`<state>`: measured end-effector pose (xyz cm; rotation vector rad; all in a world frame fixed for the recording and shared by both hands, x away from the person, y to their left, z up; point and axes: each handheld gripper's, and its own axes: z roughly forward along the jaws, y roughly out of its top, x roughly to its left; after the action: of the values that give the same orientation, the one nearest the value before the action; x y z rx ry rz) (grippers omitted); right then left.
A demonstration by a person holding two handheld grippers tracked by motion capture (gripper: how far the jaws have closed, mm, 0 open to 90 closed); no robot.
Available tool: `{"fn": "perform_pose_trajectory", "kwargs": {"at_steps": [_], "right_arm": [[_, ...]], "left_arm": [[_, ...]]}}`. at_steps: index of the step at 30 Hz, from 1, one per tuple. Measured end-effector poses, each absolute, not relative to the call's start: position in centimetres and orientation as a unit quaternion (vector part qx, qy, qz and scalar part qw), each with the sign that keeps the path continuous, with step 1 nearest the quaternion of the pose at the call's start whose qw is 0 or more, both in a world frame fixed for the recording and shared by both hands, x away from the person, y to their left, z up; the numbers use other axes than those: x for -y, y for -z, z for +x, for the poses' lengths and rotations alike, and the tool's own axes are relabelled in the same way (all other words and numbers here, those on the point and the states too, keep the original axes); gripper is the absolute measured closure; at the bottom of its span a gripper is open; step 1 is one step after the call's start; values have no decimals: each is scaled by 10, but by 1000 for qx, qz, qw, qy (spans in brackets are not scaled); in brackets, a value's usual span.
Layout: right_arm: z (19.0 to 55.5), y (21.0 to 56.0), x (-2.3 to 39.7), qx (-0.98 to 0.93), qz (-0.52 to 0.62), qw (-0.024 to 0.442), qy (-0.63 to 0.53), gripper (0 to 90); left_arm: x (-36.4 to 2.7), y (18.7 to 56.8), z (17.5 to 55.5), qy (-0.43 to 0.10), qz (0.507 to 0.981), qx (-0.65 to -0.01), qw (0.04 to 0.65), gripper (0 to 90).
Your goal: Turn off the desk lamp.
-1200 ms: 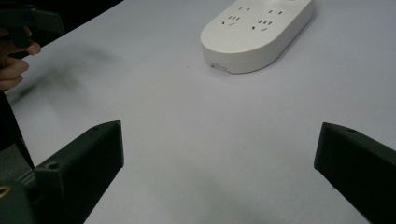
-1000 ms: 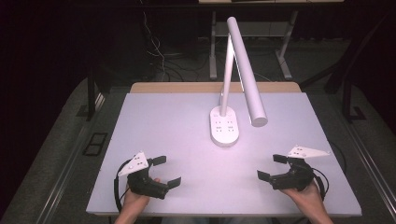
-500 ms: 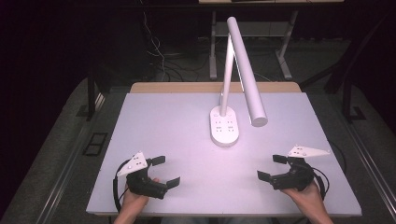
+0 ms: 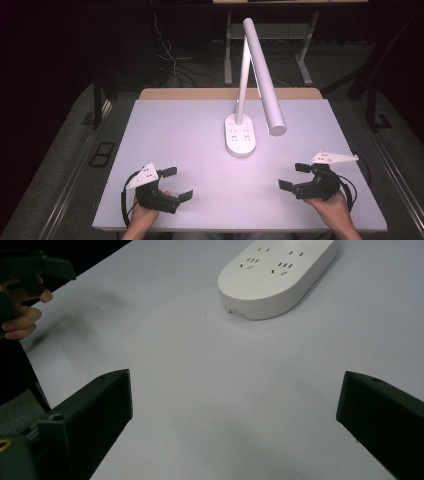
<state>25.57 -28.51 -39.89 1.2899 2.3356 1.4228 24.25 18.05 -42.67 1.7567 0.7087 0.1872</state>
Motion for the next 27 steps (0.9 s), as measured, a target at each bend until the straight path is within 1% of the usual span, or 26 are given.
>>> {"fn": "perform_pose_trajectory", "kwargs": {"at_steps": [27], "right_arm": [[289,371,291,-775,421,49,-468,14]], "left_arm": [[-180,427,242,-82,754,-302,578,0]]}}
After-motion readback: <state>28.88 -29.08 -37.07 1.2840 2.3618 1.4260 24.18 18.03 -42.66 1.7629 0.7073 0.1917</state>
